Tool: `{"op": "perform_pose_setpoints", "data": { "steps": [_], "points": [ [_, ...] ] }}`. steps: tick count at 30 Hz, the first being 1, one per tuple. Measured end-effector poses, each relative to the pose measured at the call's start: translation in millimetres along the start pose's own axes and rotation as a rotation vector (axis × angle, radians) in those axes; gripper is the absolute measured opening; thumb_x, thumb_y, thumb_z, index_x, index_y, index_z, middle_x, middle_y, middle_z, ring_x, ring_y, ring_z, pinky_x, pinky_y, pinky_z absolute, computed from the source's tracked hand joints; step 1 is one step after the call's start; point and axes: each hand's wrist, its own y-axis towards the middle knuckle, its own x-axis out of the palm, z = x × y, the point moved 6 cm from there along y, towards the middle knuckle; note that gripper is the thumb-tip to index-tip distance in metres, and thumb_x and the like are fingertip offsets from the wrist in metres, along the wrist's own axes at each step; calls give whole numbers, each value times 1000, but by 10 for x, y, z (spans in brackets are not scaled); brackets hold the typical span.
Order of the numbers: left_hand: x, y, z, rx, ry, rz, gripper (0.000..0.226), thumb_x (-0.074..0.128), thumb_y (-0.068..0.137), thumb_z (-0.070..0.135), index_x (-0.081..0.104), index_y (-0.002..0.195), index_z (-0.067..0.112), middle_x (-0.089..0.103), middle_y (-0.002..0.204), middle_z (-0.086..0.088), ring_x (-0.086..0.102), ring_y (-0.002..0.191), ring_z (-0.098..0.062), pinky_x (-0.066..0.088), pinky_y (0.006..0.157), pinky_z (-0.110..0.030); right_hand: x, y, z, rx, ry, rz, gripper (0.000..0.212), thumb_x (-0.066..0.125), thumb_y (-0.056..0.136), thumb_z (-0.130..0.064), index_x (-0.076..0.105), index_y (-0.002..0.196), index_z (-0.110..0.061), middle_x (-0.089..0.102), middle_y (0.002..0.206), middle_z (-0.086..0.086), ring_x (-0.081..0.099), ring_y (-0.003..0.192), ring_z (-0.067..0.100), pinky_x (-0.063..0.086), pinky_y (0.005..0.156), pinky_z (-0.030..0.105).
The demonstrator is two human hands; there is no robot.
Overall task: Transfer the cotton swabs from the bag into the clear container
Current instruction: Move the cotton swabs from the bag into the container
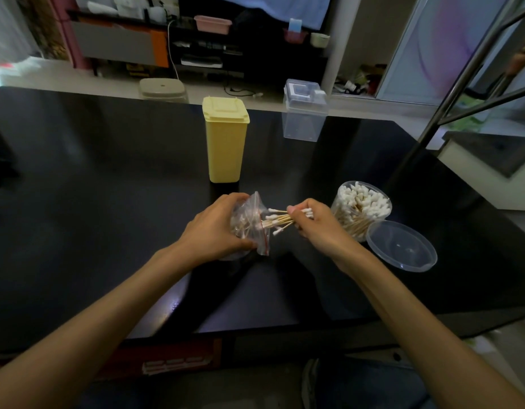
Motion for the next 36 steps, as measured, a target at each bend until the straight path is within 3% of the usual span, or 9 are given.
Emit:
{"op": "perform_pose_setpoints", "data": {
  "steps": [3,5,10,13,16,24,29,32,36],
  "points": [
    [2,24,-15,-7,-100,16,86,83,64,34,37,137,29,48,135,9,49,121,-14,42,101,-37,-7,-6,-8,8,9,11,18,50,96,-26,55,94,-8,51,69,-2,43,60,6,35,60,20],
    [27,30,12,22,-315,-15,82,86,63,26,43,132,27,54,128,8,54,116,-9,45,102,-36,40,-18,-6,28,39,-24,16,50,96,-23,54,92,-8,49,67,-2,42,57,6,34,55,17],
    [23,6,93,71,-645,-102,83,84,62,5,44,131,28,57,121,12,59,106,3,49,83,-11,30,-85,-174,44,255,-109,13,48,97,-17,51,87,-8,45,64,2,36,42,0,30,40,10],
    [-2,3,112,74,-749,-112,79,83,61,3,49,127,29,63,117,9,61,105,1,50,83,-13,-125,-117,-317,-9,182,-89,15,48,97,-22,53,88,-11,47,65,0,38,47,3,31,45,11],
    [-4,-10,139,67,-793,-138,80,86,56,12,52,125,31,65,117,8,62,107,-3,52,88,-19,-218,-127,-347,-23,95,-63,16,48,96,-26,54,86,-15,50,66,-3,42,50,1,36,52,16],
    [10,35,71,11,-857,-98,83,86,48,32,55,124,27,66,119,4,63,109,-11,51,94,-32,-131,-123,-323,100,513,-132,24,46,97,-18,48,74,-12,41,61,-2,32,43,3,26,44,14],
    [1,52,14,-20,-845,-75,85,87,49,32,53,126,28,65,120,7,63,108,-6,51,92,-26,-132,-121,-288,165,590,-117,22,48,97,-20,51,76,-14,46,61,-3,38,43,3,49,58,22],
    [8,47,37,-10,-840,-75,79,85,54,24,53,126,26,65,120,6,63,108,-6,51,92,-25,-134,-121,-238,201,569,-70,19,48,97,-19,52,80,-12,45,61,-1,38,46,4,51,52,20],
    [26,50,27,-15,-848,-74,79,85,54,24,53,126,26,65,119,5,63,108,-8,51,91,-25,-171,-108,-228,208,650,-44,16,48,97,-18,54,85,-9,46,63,1,39,43,4,56,57,24]
  ]
}}
